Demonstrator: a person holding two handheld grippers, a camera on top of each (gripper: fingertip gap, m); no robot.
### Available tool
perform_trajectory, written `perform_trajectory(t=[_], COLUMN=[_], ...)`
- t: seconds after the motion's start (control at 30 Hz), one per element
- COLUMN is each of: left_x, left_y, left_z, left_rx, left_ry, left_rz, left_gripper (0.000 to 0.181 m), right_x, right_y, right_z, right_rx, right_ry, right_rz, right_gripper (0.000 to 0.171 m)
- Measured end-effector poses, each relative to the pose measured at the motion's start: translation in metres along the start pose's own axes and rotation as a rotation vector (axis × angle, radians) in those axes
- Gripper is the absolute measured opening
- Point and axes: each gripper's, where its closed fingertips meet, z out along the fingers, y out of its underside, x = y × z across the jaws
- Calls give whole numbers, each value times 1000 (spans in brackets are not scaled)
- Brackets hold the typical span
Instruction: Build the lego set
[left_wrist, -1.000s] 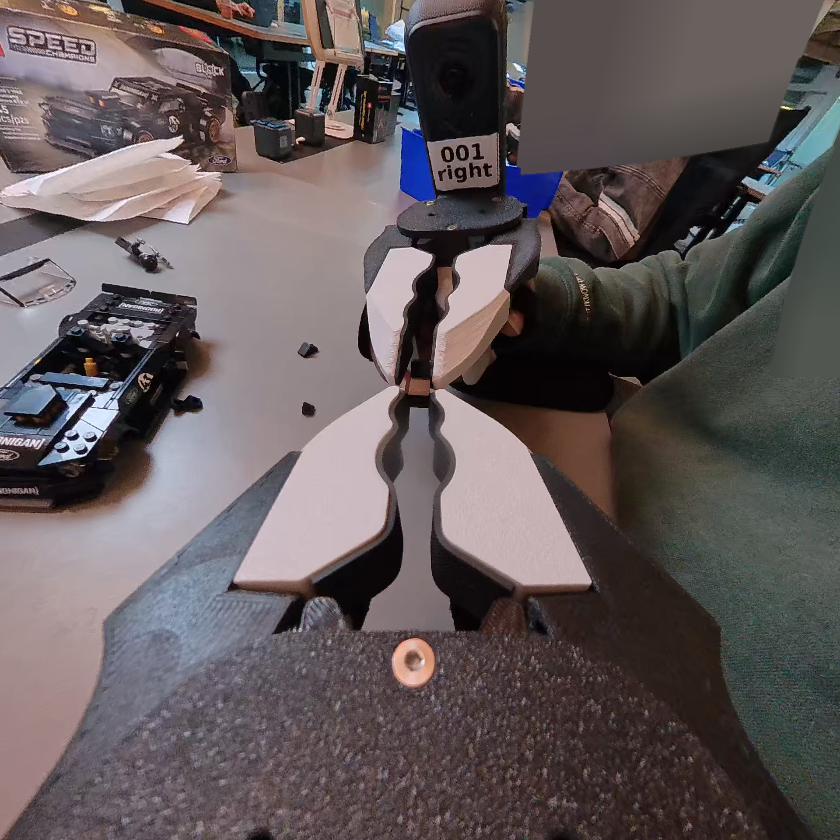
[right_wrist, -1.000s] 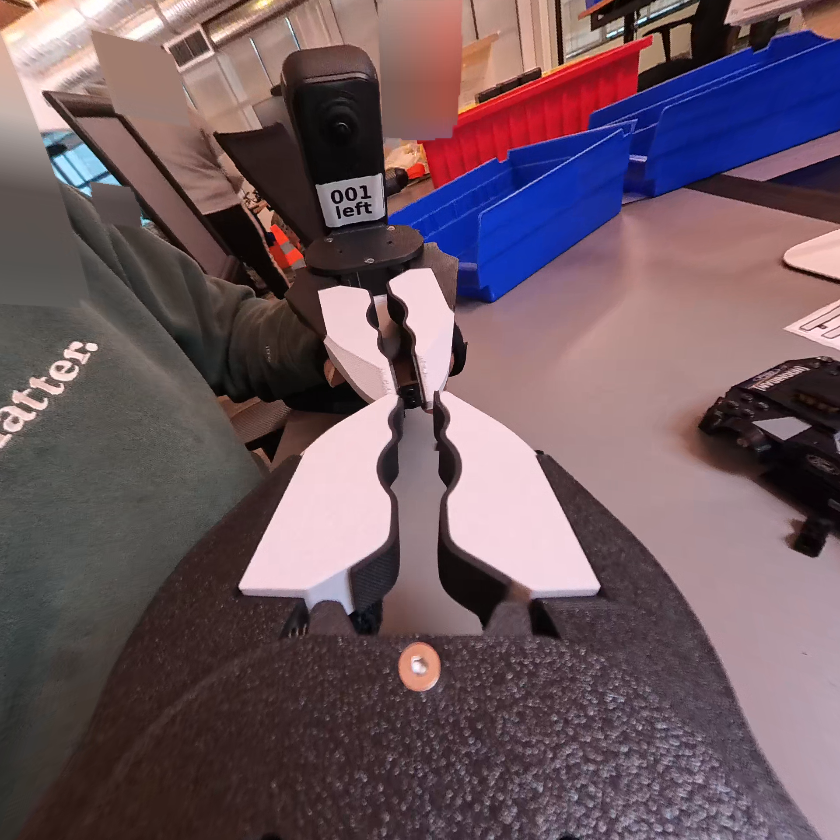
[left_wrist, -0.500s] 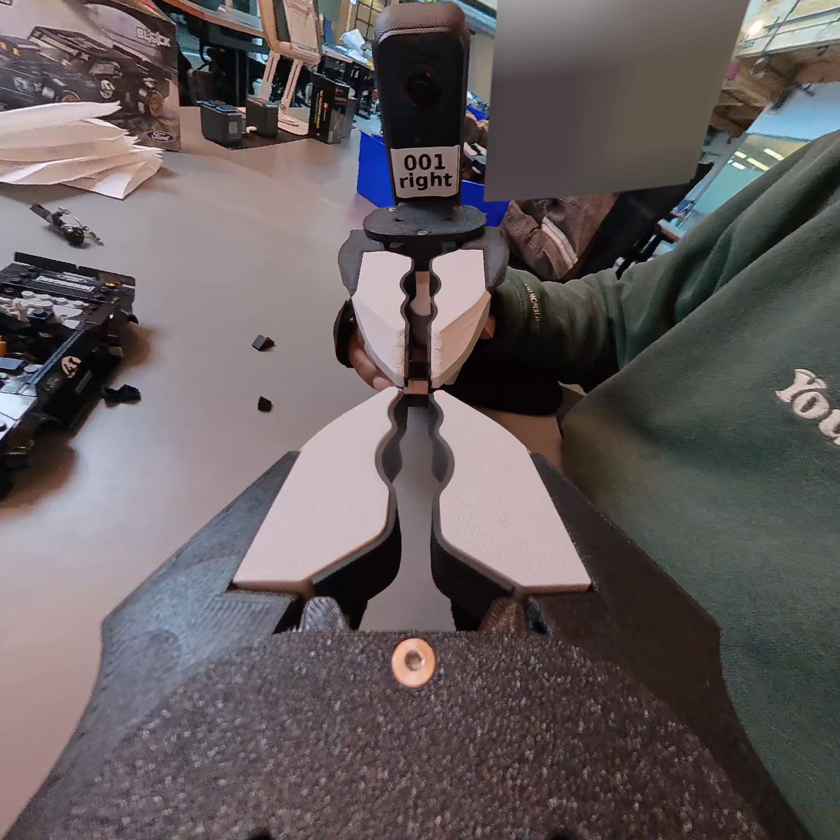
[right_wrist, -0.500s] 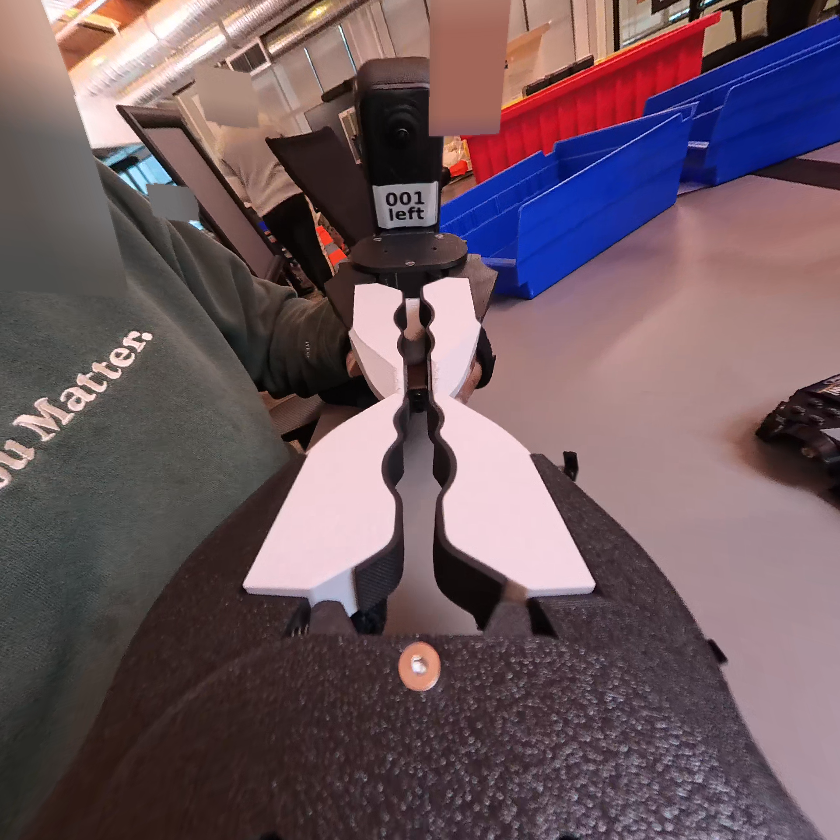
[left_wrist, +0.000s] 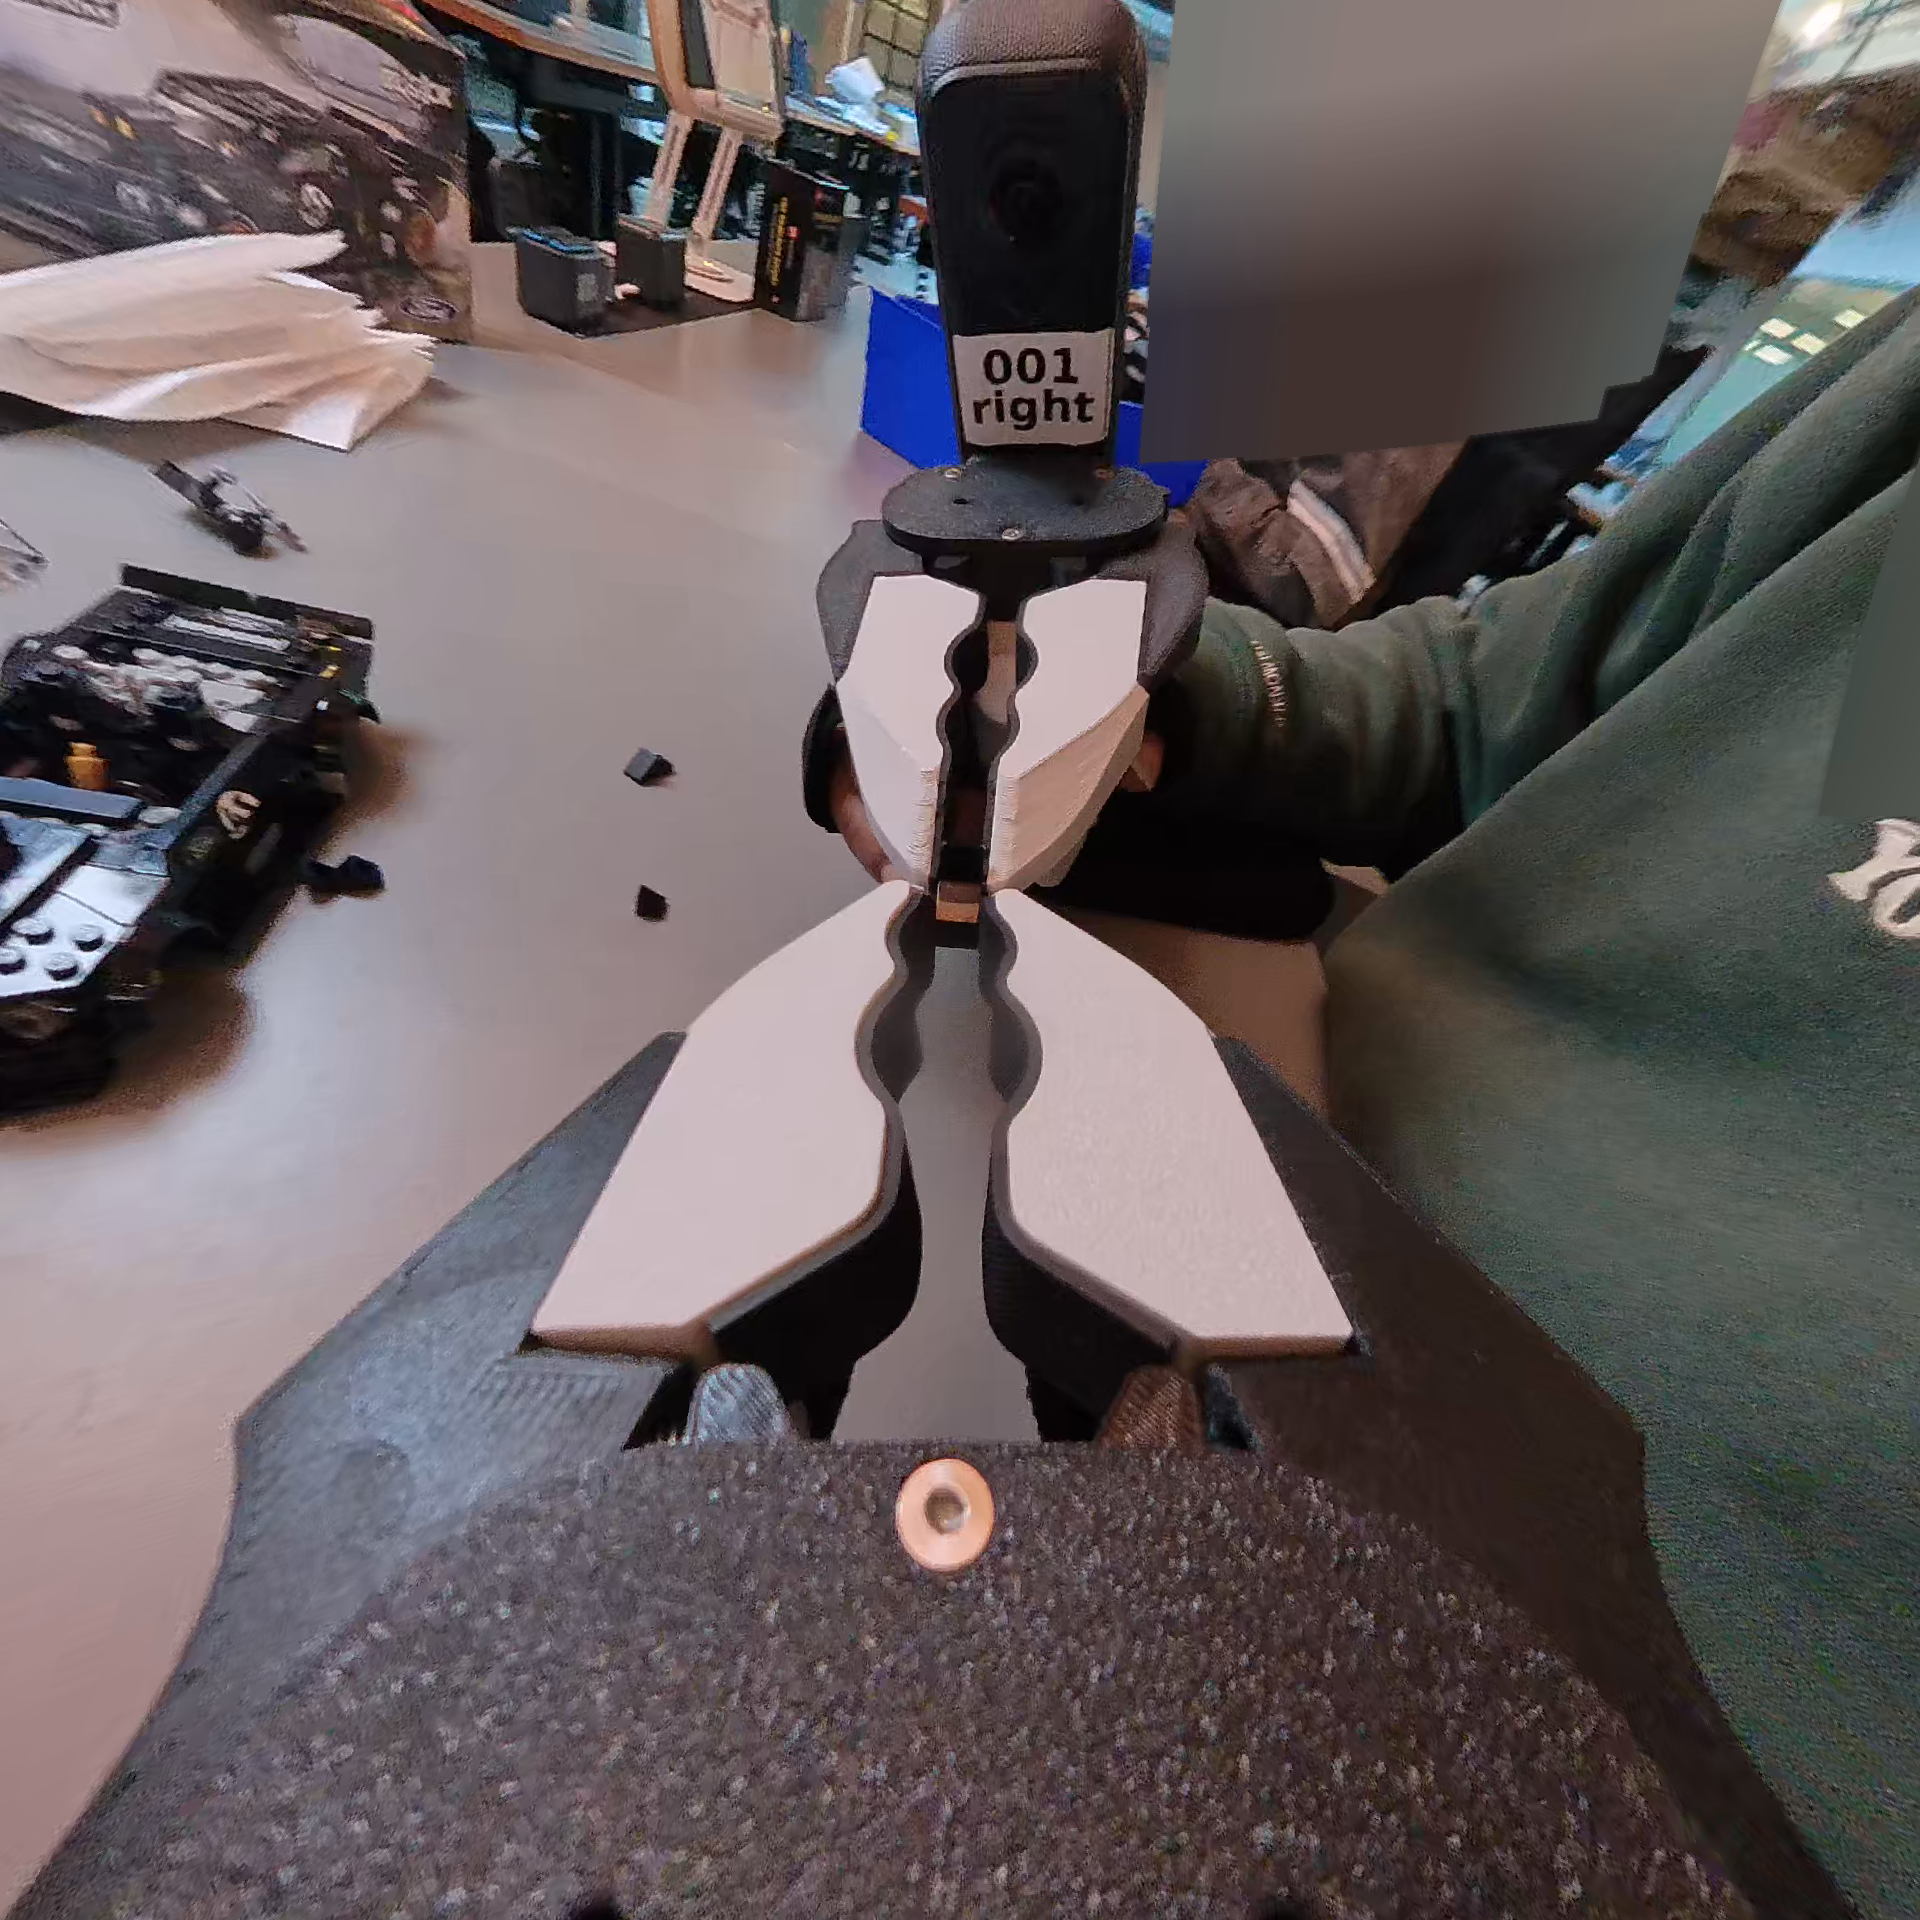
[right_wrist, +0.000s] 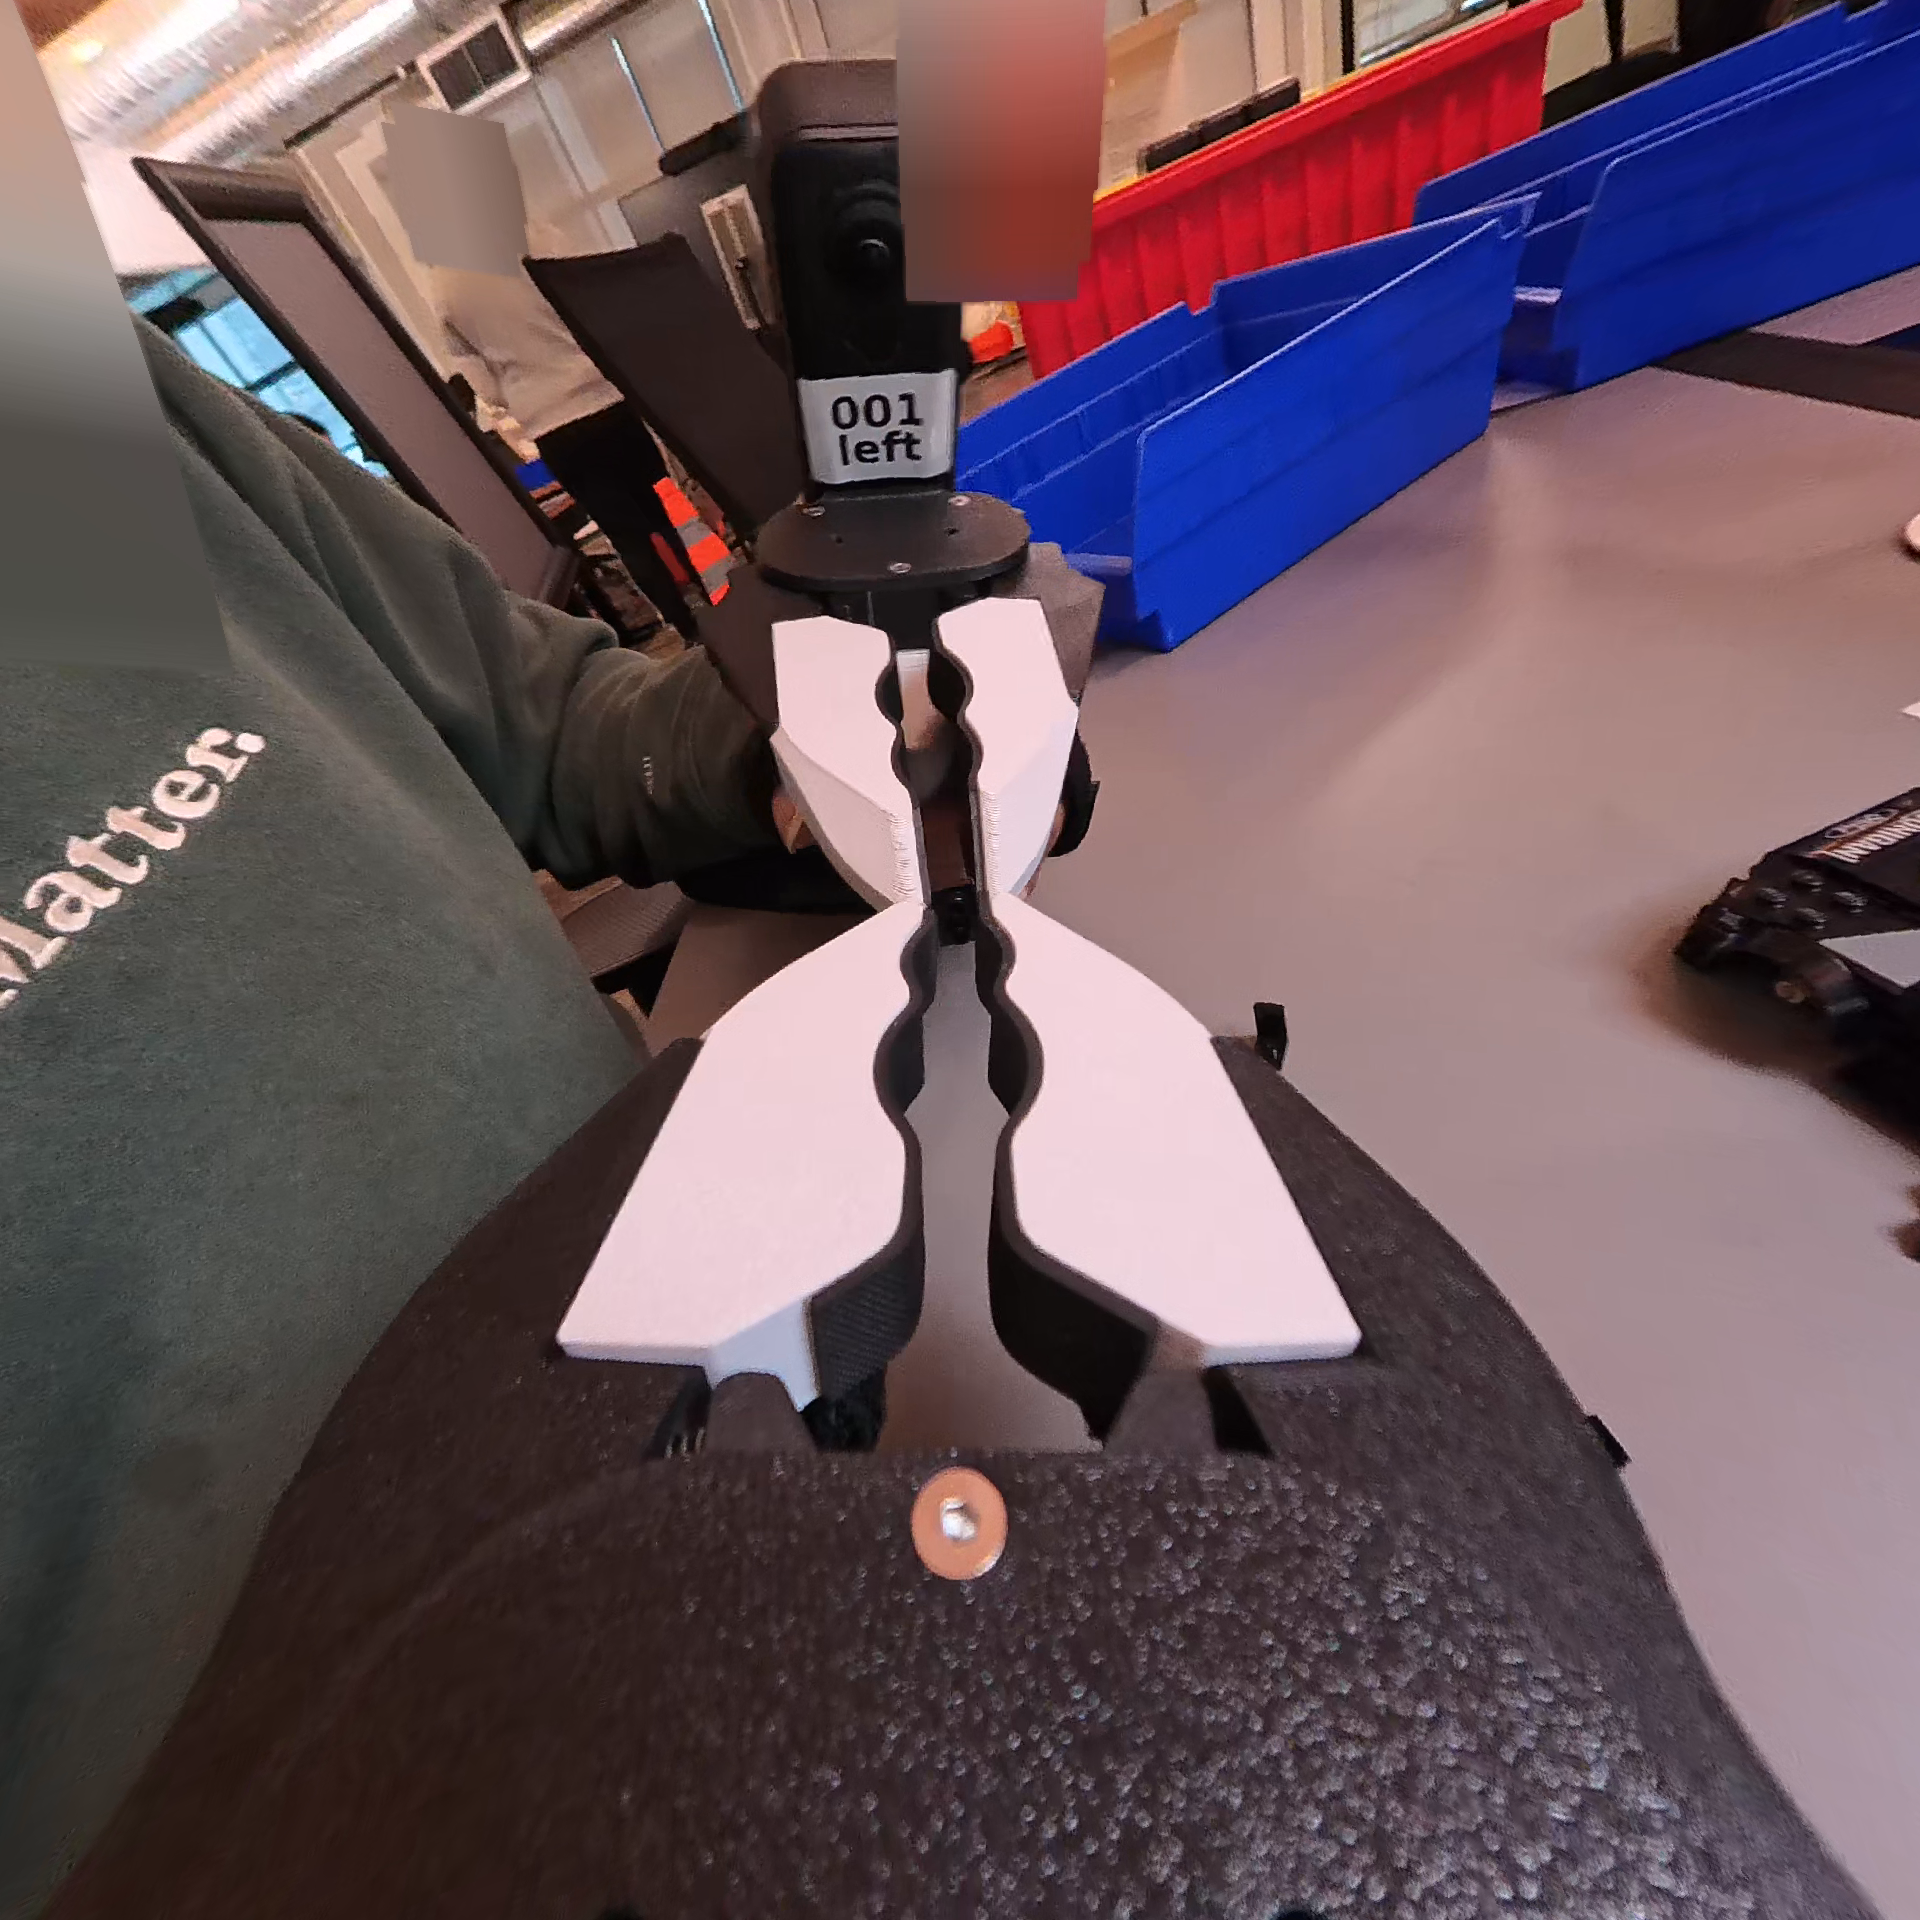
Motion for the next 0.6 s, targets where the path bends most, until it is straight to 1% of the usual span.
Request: perform_trajectory(t=[0.4,0.6], left_x=[-6,-6], left_y=[2,3], left_z=[1,2], left_rx=[-15,-25], left_ry=[-152,-143], left_rz=[158,164], left_gripper=[10,10], right_x=[5,5], right_y=[2,3], right_z=[-1,-1], right_rx=[6,-4], right_ry=[50,39], right_rz=[-20,-28], right_gripper=[5,6])
